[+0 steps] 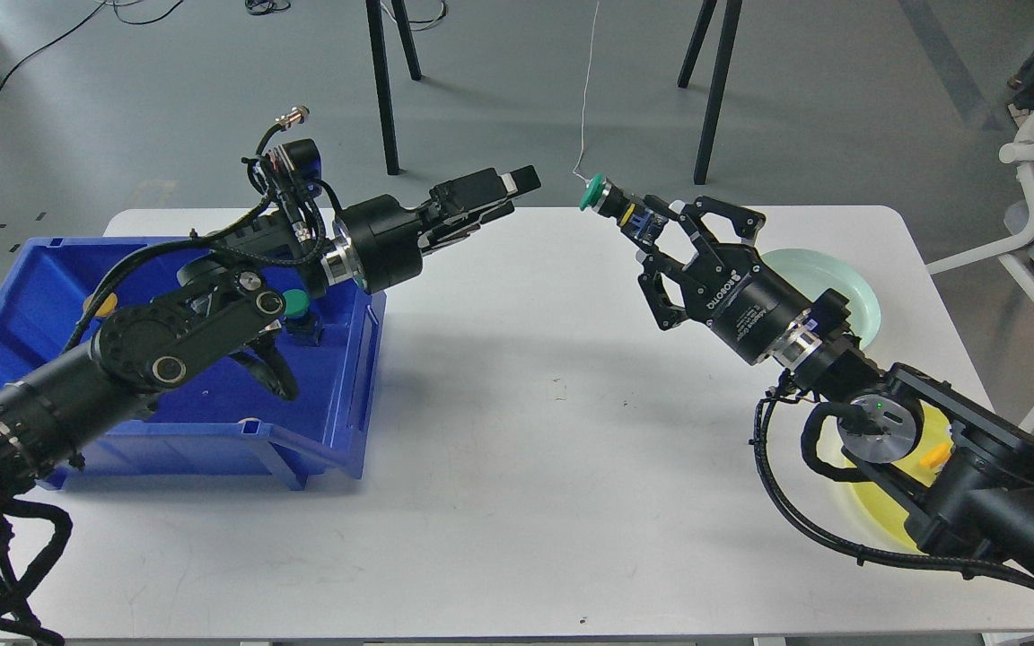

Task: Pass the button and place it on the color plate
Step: 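Lower the green button into the pale green plate with the right gripper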

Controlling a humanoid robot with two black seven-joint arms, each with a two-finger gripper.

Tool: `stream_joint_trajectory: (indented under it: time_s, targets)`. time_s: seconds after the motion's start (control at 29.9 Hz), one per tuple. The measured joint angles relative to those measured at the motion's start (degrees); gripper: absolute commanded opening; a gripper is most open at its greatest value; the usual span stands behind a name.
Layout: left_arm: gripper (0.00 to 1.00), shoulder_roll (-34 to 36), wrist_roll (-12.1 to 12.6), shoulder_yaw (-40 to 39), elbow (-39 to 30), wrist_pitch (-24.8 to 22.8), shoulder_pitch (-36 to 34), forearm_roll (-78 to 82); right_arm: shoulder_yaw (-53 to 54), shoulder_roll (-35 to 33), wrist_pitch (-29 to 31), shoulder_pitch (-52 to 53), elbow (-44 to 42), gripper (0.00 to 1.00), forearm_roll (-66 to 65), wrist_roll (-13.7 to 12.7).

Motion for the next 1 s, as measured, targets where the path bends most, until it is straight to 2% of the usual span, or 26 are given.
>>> stream_joint_trajectory:
  time_s: [0.23,0.47,0.63,0.87,1.0]
  targets:
    - [0.78,0.0,0.0,0.0,-0.2,0.0,0.1,-0.1,1.2,-9.6,0.0,-1.3,-5.5,0.00,-0.2,0.1]
    - [0.78,0.0,0.0,0.0,-0.4,0.0,0.1,-0.7,0.7,-12.3,0.0,0.3,-19.9,0.00,-1.7,-0.1]
    - [0.78,0.0,0.0,0.0,-0.5,0.0,0.1,-0.8,-1.5,-7.7,-0.9,3.9,-30.4,0.00,-5.3,-0.1]
    - [0.78,0.0,0.0,0.0,-0.5,0.0,0.4,-0.8,-9.3,0.8,-7.8,9.3,-41.9,0.00,-6.2,-0.1]
    - [0.78,0.0,0.0,0.0,-0.5,0.0,0.4,-0.8,-12.6,4.7,-9.9,11.2,-48.0,0.00,-6.2,-0.1]
